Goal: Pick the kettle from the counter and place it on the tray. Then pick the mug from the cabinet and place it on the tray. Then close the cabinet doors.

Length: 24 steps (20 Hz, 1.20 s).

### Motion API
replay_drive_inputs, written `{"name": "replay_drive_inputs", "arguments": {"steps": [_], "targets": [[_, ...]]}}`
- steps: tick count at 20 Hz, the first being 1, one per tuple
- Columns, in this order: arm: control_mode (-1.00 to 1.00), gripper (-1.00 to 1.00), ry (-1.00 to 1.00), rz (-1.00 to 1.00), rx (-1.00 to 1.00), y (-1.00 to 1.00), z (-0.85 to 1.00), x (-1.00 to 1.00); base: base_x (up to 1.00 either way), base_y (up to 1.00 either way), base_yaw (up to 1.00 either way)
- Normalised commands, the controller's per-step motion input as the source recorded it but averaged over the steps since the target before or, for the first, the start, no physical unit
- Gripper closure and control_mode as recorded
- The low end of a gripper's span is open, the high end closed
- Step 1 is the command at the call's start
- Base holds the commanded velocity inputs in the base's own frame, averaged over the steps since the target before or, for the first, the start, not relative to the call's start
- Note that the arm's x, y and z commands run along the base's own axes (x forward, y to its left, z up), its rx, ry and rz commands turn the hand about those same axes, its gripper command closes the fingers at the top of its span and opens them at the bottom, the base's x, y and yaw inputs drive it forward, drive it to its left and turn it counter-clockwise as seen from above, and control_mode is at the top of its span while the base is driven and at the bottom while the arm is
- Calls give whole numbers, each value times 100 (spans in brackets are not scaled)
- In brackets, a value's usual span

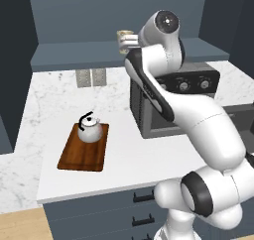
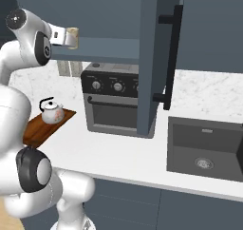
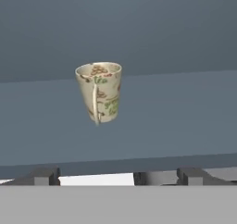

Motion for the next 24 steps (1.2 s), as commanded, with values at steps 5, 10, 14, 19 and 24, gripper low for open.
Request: {"name": "replay_drive_inputs", "arguments": {"steps": [5, 10, 14, 19, 24], "targets": [[-100, -100, 0, 0, 0, 1, 0, 34, 0, 0, 0], [-100, -100, 0, -2, 0, 6, -5, 36, 0, 0, 0], [-100, -100, 0, -5, 0, 9, -13, 41, 0, 0, 0], [-100, -100, 0, -6, 2, 10, -10, 30, 0, 0, 0], [-100, -100, 0, -3, 4, 11, -1, 23, 0, 0, 0]]}}
